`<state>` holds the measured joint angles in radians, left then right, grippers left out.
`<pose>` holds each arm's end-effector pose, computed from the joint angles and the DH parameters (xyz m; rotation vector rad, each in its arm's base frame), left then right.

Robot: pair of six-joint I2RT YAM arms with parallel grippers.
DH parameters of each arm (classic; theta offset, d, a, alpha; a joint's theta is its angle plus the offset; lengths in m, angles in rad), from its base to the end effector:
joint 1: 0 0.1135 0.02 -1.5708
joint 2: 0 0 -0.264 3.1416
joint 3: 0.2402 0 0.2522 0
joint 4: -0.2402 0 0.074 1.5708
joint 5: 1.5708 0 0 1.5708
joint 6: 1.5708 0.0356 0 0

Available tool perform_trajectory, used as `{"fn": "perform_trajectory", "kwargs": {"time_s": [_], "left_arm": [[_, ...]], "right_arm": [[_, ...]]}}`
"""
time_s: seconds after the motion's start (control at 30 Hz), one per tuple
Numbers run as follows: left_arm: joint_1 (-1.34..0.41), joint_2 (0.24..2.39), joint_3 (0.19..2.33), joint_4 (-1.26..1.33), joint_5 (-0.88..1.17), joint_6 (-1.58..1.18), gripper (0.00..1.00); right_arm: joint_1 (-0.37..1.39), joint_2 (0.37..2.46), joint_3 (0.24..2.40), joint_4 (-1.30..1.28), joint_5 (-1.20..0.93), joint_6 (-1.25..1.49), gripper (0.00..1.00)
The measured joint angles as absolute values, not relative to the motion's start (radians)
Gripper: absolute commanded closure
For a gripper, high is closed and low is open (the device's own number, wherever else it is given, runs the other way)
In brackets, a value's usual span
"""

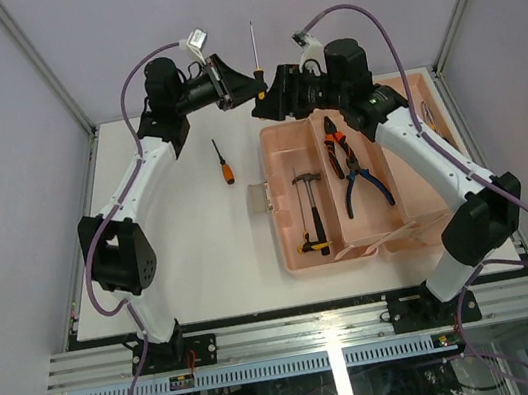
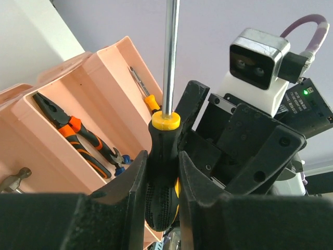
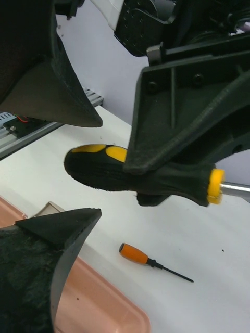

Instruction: Pack the tool kit

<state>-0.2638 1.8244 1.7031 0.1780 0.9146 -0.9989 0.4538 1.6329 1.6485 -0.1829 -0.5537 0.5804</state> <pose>0.4099 -0.1399 0.4044 0.2025 1.7904 -1.6331 0.3362 0.1848 0.4234 -0.3224 1.8516 1.2150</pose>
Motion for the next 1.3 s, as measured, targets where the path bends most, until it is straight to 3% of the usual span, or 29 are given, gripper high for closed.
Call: {"fn": "perform_trajectory", "kwargs": {"time_s": [0.07,0.2,0.23,0.3,0.33,0.4,0.43,0.7,0.93,1.3], "left_arm": [[-0.270,1.824,1.703,0.180,0.916,-0.999,1.00],[-0.276,1.824,1.703,0.180,0.913,-0.996,1.00],[-0.278,1.824,1.703,0.180,0.913,-0.996,0.95],[-0.279,1.823,1.703,0.179,0.909,-0.996,0.58],[-0.279,1.823,1.703,0.178,0.908,-0.996,0.44],[-0.279,1.823,1.703,0.176,0.901,-0.994,0.05],[-0.275,1.822,1.703,0.170,0.897,-0.987,0.00],[-0.147,1.823,1.800,0.037,0.821,-0.895,0.00],[-0.070,1.823,1.822,-0.243,0.638,-0.638,0.00],[-0.080,1.831,1.772,-0.508,0.506,-0.451,0.00]], "right_arm": [[0.456,1.642,1.656,-0.183,-0.541,0.576,0.50],[0.456,1.643,1.658,-0.186,-0.535,0.570,0.94],[0.456,1.643,1.660,-0.190,-0.532,0.572,1.00],[0.456,1.643,1.660,-0.189,-0.531,0.568,1.00],[0.456,1.640,1.660,-0.194,-0.525,0.567,1.00],[0.458,1.632,1.660,-0.202,-0.507,0.560,1.00],[0.458,1.625,1.659,-0.214,-0.492,0.552,1.00],[0.442,1.599,1.813,-0.496,-0.312,0.416,1.00],[0.300,1.533,2.030,-0.863,-0.014,0.292,1.00],[0.127,1.414,1.895,-1.099,0.148,0.183,1.00]]}}
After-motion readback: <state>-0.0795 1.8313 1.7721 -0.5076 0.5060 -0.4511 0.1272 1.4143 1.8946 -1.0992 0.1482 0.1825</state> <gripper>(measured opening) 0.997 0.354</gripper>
